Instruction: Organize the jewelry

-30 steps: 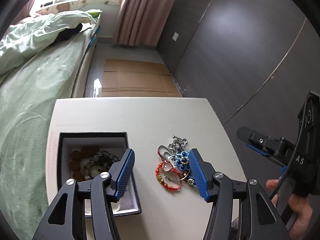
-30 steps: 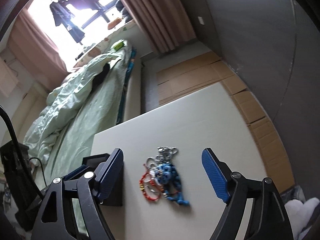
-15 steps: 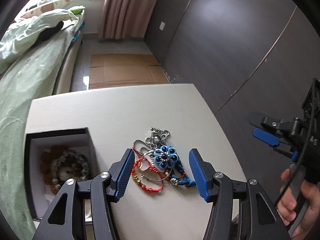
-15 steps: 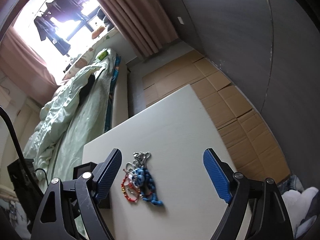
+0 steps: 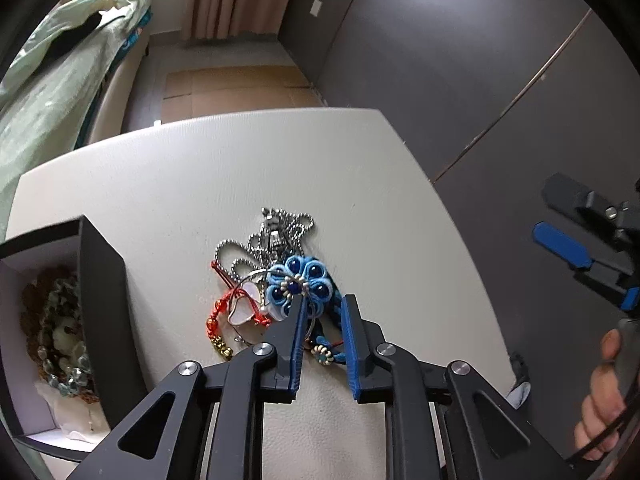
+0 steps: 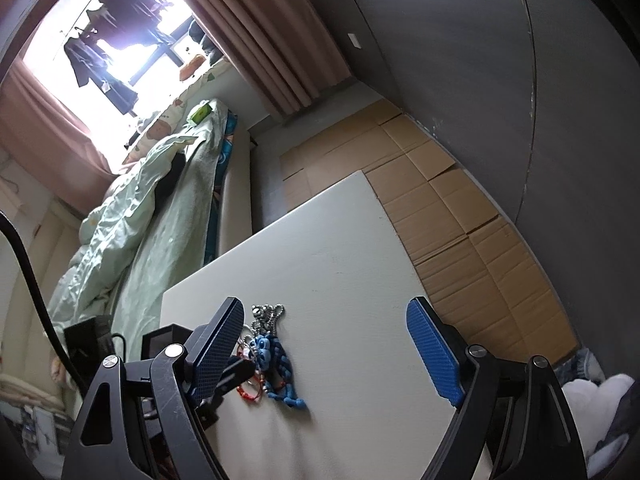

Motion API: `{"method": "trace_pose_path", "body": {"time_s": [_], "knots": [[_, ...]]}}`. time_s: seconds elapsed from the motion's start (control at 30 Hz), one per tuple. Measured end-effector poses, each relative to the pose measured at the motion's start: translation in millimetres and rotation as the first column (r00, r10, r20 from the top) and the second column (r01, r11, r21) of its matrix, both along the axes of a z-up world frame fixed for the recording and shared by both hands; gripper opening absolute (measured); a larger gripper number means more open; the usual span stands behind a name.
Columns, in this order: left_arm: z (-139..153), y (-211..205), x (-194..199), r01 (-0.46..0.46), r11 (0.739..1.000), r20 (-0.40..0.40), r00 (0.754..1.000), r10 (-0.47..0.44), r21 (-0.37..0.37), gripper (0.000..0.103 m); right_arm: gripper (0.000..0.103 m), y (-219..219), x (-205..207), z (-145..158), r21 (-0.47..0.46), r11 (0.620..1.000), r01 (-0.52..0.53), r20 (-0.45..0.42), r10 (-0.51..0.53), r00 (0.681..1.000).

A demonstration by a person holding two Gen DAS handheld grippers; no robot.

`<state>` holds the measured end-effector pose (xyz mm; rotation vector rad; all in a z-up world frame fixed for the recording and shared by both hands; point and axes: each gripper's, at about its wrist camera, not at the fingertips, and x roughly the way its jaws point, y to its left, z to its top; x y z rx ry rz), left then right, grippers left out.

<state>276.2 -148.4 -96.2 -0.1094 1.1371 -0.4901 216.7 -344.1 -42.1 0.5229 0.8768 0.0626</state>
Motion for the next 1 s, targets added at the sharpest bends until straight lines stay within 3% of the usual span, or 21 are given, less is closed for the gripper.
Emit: {"method": "trace_pose_path", "body": {"time_s": [0.1, 0.3, 0.43, 1.0], "knots": [[-6.5, -0.9, 1.1, -0.010, 1.000, -0.014, 1.000, 0.010, 0.011, 0.017, 0.084, 0.0, 0.1, -0.3, 0.001, 1.000, 0.000, 0.000, 0.000, 1.000], [-13.9, -4.0, 2.0, -0.013, 0.999, -0.024, 1.000, 0.014, 0.033, 0.003, 0.084, -1.8, 1.0, -0.2, 0.005, 1.000, 0.004, -0.002, -0.004, 1.000], [-12.0, -3.4, -0.2, -0.014, 0.999, -0.013, 1.000, 0.014, 0.029, 0.002, 0.084, -1.5, 0.9, -1.2, 0.001, 1.000, 0.001, -0.005, -0.001, 1.000], [36.4, 47.9, -3.5, -0.080, 0.985, 0.054, 0.995, 0.089, -0.156, 0.002, 0.083, 44.4, 19.5, -19.3, -0.070, 0.988, -0.141, -0.071, 0.136, 0.988]]}}
